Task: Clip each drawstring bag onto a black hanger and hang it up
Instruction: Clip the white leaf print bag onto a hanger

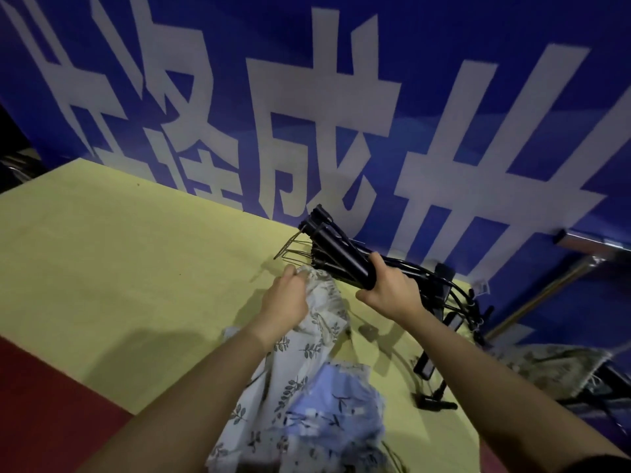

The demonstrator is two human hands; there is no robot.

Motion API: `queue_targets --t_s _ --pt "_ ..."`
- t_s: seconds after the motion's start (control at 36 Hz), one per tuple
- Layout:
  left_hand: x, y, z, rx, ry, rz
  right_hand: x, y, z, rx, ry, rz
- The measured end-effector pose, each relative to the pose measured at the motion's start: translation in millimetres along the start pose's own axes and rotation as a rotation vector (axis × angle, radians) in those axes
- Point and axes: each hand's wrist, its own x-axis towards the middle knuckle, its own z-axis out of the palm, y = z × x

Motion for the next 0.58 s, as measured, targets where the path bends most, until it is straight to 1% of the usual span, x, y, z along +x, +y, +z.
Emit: queue_targets --t_s 0.14,0.25,0.39,0.5,0.58 --pt "-12 2 -2 -0.156 0.004 -0.030 -23 3 -20 0.158 0.029 -0.039" --pt "-22 8 -6 -0.354 0.037 -0.110 -40 5 -28 0.230 0.020 -0.017" --pt "-27 5 -14 -0.557 0.092 -0.183 -56 4 -23 0.241 -0.032 -0.010" --pt "-29 3 -17 -0.633 0.144 -0.230 -68 5 -16 0.214 -0.065 -0.016" --pt "-34 -1 -15 -0.676 0.153 -0.260 -74 6 -12 0.215 -0.065 -0.011"
